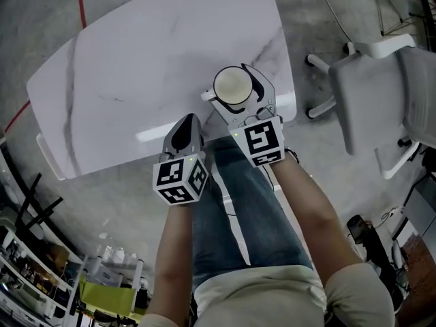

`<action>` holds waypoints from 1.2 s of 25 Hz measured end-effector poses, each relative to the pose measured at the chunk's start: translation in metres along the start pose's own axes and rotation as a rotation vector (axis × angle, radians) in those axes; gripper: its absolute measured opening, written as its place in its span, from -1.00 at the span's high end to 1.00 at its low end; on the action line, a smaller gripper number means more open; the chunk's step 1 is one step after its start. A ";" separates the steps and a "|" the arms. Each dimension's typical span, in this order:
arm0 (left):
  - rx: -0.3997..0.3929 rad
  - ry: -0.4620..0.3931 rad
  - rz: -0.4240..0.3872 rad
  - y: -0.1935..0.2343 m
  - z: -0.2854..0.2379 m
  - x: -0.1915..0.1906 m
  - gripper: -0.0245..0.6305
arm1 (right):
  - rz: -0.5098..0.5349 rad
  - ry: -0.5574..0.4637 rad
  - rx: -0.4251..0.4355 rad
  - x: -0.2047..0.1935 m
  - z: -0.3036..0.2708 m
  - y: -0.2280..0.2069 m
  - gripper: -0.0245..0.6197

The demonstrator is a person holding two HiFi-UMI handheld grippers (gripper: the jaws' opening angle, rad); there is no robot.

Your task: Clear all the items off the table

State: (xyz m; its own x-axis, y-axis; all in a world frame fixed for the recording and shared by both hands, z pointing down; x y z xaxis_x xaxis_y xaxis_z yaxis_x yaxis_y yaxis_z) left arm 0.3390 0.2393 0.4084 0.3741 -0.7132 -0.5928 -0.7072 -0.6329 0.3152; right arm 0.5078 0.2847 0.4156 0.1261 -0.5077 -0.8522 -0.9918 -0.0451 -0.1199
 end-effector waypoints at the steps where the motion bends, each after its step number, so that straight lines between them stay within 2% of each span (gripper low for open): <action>1: -0.012 0.000 -0.009 -0.005 -0.001 0.002 0.90 | -0.006 -0.006 -0.012 0.002 0.005 -0.004 -0.29; 11: -0.149 0.036 -0.130 -0.055 -0.019 0.011 0.90 | -0.086 -0.050 -0.159 0.007 0.052 -0.030 -0.29; 17: -0.217 0.090 -0.216 -0.074 -0.029 0.016 0.90 | -0.146 -0.066 -0.240 0.012 0.072 -0.038 -0.29; 23: -0.294 0.133 -0.277 -0.087 -0.038 0.028 0.90 | -0.190 -0.072 -0.318 0.018 0.080 -0.042 -0.29; 30: -0.345 0.169 -0.319 -0.089 -0.054 0.041 0.90 | -0.233 -0.088 -0.367 0.026 0.076 -0.048 -0.29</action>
State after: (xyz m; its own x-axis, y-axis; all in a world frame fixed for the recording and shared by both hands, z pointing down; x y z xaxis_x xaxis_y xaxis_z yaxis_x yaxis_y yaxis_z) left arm 0.4494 0.2501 0.3967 0.6514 -0.4889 -0.5802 -0.3130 -0.8698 0.3815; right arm 0.5607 0.3388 0.3605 0.3332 -0.3737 -0.8657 -0.8767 -0.4607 -0.1385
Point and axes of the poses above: the fingertips, and each gripper's own axes: z backward along the fingers, y to its left, x out of its top, the point moved 9 cm from there along z, backward along the fingers, and after that the axes turned 2 degrees about x, right-handed, at the moved point
